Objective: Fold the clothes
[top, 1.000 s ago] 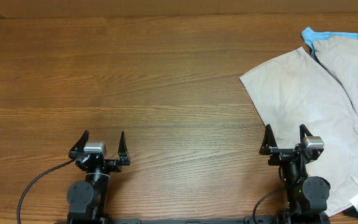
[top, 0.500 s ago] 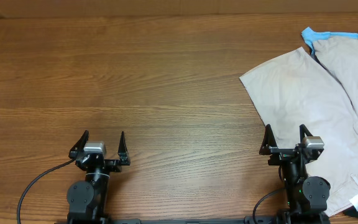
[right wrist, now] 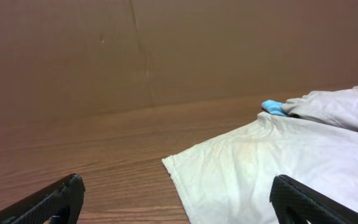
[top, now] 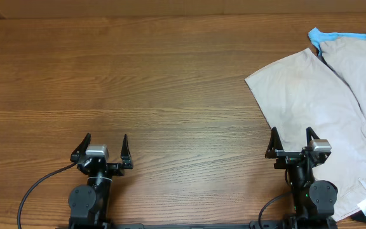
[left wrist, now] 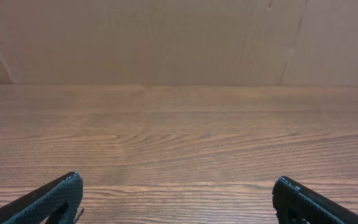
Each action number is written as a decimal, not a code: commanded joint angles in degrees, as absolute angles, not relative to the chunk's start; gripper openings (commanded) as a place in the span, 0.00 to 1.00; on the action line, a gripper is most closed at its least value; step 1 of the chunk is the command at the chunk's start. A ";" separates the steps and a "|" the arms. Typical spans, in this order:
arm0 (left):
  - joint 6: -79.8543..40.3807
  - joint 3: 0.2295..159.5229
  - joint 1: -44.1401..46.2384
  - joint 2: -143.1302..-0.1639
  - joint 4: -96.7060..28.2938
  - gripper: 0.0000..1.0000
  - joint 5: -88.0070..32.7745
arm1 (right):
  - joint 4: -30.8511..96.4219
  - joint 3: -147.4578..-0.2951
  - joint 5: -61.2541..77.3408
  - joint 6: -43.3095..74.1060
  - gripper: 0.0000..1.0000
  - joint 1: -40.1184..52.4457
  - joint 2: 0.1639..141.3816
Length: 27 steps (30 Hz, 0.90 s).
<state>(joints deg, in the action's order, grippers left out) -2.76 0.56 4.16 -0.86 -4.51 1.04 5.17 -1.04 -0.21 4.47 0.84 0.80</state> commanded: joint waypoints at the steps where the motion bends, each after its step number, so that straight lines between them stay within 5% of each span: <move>1: -1.69 0.32 4.51 -0.75 -4.45 1.00 -0.01 | 4.84 -0.47 0.38 4.71 1.00 0.78 0.60; 17: -1.67 6.02 4.51 -1.28 -13.58 1.00 0.21 | 6.90 -5.58 2.70 5.98 1.00 0.78 3.18; 27: -4.38 22.39 4.51 -17.56 -23.88 1.00 -0.05 | 12.27 -22.37 2.70 5.98 1.00 0.78 25.12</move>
